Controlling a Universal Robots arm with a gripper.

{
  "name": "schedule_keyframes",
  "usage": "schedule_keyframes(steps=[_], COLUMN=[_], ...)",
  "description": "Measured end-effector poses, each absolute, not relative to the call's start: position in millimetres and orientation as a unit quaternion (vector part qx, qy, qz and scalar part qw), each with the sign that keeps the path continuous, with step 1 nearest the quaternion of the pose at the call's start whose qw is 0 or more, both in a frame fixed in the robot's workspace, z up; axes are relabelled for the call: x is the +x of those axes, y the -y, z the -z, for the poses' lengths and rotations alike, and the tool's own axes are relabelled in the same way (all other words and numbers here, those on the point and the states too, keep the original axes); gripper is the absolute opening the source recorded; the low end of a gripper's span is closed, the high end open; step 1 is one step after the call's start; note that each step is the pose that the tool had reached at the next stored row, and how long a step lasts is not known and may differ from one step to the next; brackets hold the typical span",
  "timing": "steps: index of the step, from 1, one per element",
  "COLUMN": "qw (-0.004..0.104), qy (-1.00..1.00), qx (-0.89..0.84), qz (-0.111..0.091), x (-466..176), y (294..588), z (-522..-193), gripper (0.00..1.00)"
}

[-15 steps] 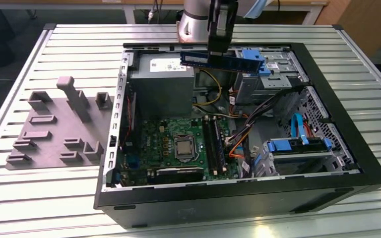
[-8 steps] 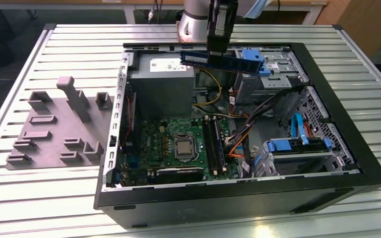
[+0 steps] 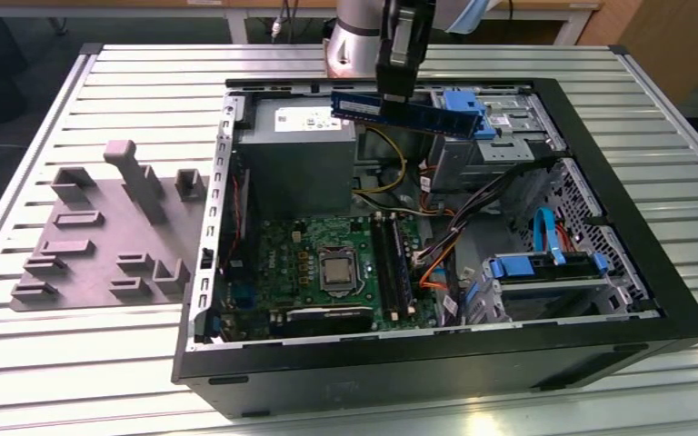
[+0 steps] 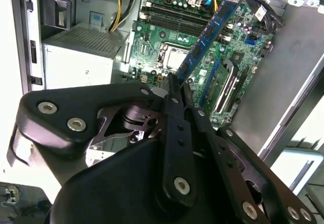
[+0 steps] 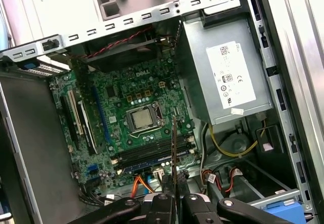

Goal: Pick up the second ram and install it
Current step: 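Insert the second ram into the second slot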

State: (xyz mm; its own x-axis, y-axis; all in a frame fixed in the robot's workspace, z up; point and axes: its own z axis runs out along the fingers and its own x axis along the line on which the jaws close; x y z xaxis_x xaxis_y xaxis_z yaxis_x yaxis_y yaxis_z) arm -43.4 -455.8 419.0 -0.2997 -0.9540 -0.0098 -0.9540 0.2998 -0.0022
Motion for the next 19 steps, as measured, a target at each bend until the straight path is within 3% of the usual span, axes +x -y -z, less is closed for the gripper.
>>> schedule_keyframes(steps=[19], qw=[0.005], qy=[-0.825], qx=[-0.565], qz=[-0.002], x=[-43.5], y=[455.8], z=[-418.9], gripper=[0.14])
